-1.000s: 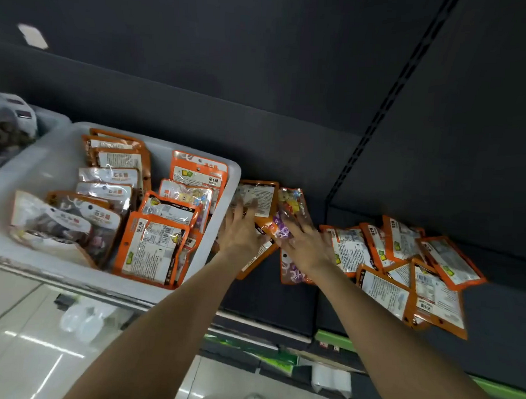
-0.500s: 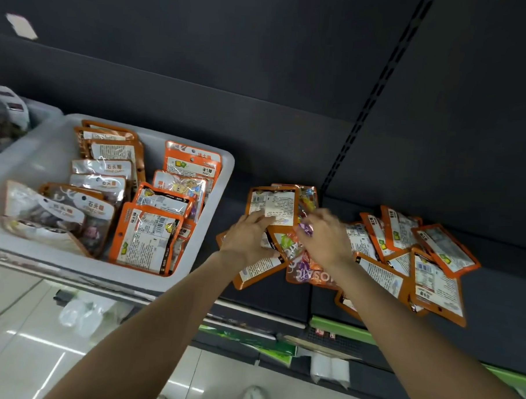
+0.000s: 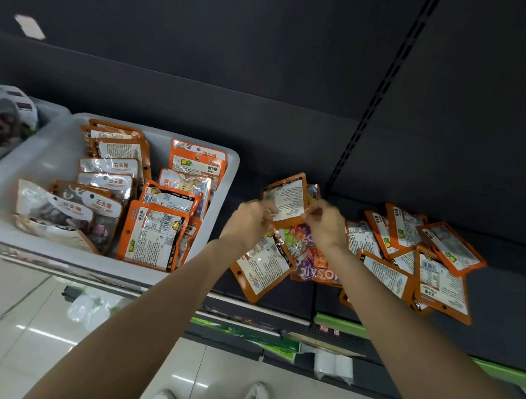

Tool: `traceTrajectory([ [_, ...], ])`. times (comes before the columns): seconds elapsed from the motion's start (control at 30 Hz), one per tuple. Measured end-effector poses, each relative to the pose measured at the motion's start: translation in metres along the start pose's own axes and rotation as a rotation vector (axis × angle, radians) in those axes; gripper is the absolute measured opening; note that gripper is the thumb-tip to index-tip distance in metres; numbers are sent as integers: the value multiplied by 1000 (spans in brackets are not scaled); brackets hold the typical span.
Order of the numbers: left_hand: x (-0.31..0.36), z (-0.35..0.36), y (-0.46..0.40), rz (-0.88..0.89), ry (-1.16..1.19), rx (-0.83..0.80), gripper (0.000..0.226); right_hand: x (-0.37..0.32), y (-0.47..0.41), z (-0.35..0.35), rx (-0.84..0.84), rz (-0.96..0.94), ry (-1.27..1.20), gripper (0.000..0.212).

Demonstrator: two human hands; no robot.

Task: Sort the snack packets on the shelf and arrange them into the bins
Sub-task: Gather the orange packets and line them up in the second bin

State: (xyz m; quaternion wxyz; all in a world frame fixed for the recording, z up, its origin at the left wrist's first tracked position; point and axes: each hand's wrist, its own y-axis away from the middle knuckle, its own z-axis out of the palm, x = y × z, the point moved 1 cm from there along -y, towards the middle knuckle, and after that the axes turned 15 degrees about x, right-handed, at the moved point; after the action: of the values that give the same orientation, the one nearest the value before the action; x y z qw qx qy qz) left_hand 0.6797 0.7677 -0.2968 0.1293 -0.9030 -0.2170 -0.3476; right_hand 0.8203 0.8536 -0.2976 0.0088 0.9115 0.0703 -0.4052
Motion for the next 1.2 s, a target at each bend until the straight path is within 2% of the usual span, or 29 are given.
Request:
traceTrajectory([
  [0.13, 22, -19, 4, 36, 193, 31, 15, -12, 6, -29, 93, -142, -107, 6],
  [0.27, 42, -49, 6, 48, 330, 106, 8, -38, 11, -53, 190, -367, -75, 11],
  [0.47, 48, -117, 1, 162, 424, 246, 13, -101, 28, -67, 291, -543, -84, 13],
  [0.63, 12, -186, 5, 223, 422, 275, 16, -157, 56, -46, 376, -567, -32, 15],
  [0.77, -42, -247, 6, 227, 391, 275, 18, -200, 86, -9, 404, -496, -64, 16],
  [0.87, -91, -289, 7, 203, 387, 278, 24, -230, 110, 24, 391, -461, -109, 14],
  [0.97, -139, -320, 13, 177, 383, 251, 20, -254, 133, 59, 351, -429, -156, 13],
  [1.2, -220, -353, 14, 16, 483, 278, 26, -285, 167, 113, 288, -384, -222, 11],
])
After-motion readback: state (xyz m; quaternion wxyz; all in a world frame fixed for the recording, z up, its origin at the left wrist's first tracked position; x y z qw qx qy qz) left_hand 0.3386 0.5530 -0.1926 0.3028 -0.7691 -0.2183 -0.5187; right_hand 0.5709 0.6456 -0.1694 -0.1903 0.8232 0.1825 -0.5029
